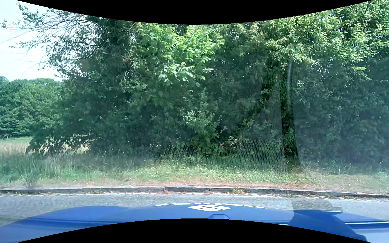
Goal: Follow the waypoints while adhering to traffic rules and regulations
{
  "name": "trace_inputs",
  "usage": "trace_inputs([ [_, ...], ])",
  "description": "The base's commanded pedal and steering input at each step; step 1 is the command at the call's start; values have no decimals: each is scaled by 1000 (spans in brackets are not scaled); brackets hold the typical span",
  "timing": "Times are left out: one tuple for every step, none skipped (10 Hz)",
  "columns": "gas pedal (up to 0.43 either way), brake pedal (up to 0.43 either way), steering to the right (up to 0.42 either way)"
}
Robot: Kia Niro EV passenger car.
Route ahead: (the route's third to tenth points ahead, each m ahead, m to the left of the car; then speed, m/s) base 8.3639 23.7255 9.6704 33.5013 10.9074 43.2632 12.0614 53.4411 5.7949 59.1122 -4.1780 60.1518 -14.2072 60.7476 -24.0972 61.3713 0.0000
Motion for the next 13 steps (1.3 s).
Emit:
trace_inputs([
  [0,287,-269],
  [0,293,-297],
  [0,287,-317],
  [0,293,-334],
  [0,293,-358],
  [0,293,-374],
  [0,293,-379],
  [0,299,-379],
  [0,299,-379],
  [0,299,-379],
  [0,299,-377],
  [0,299,-375],
  [0,299,-375],
])
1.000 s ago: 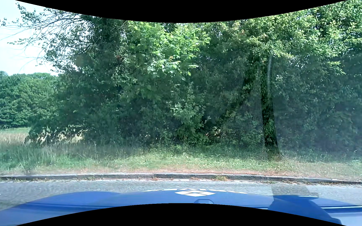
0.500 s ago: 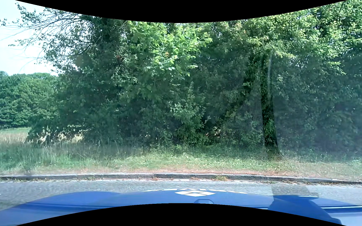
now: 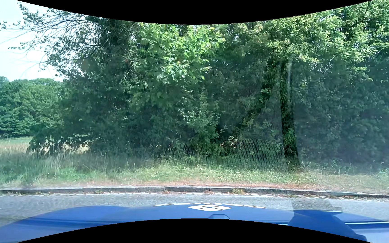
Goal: Follow the waypoints while adhering to traffic rules and regulations
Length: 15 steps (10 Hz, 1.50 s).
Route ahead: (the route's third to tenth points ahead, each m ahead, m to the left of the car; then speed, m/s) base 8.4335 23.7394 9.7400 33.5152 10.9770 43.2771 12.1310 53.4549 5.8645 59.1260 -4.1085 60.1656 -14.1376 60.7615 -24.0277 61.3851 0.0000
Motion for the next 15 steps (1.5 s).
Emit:
trace_inputs([
  [0,299,-375],
  [0,299,-375],
  [0,299,-375],
  [0,299,-375],
  [0,299,-375],
  [0,299,-375],
  [0,299,-375],
  [0,299,-375],
  [0,299,-375],
  [0,299,-381],
  [0,262,-408],
  [0,24,-453],
  [0,0,-513],
  [0,0,-607],
  [0,0,-684],
])
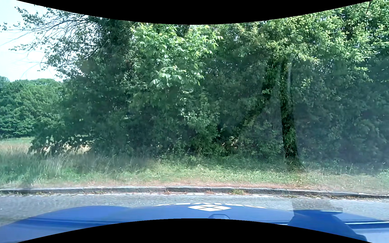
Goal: Follow the waypoints while adhering to traffic rules and regulations
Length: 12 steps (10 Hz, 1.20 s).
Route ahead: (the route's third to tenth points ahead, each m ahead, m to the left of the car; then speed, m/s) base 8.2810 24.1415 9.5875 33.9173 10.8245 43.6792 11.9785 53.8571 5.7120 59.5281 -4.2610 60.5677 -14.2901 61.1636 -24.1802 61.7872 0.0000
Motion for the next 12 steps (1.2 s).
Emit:
trace_inputs([
  [0,0,-742],
  [0,0,-816],
  [0,0,-870],
  [47,0,-906],
  [79,0,-936],
  [79,0,-957],
  [79,0,-967],
  [79,0,-966],
  [79,0,-965],
  [79,0,-965],
  [79,0,-964],
  [87,0,-964],
])
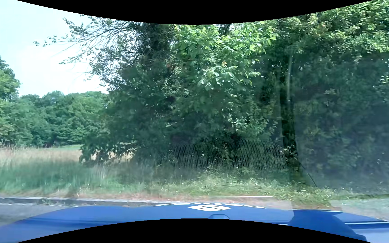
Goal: Follow the waypoints while adhering to traffic rules and regulations
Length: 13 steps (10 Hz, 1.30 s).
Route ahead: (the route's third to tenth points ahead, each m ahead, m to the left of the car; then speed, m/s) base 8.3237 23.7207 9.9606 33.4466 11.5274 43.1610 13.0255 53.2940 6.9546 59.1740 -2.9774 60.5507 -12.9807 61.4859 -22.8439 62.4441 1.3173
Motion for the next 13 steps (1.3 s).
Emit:
trace_inputs([
  [110,0,-962],
  [118,0,-962],
  [118,0,-961],
  [118,0,-960],
  [118,0,-958],
  [118,0,-952],
  [118,0,-938],
  [118,0,-929],
  [130,0,-933],
  [169,0,-938],
  [177,0,-934],
  [177,0,-927],
  [177,0,-919],
])
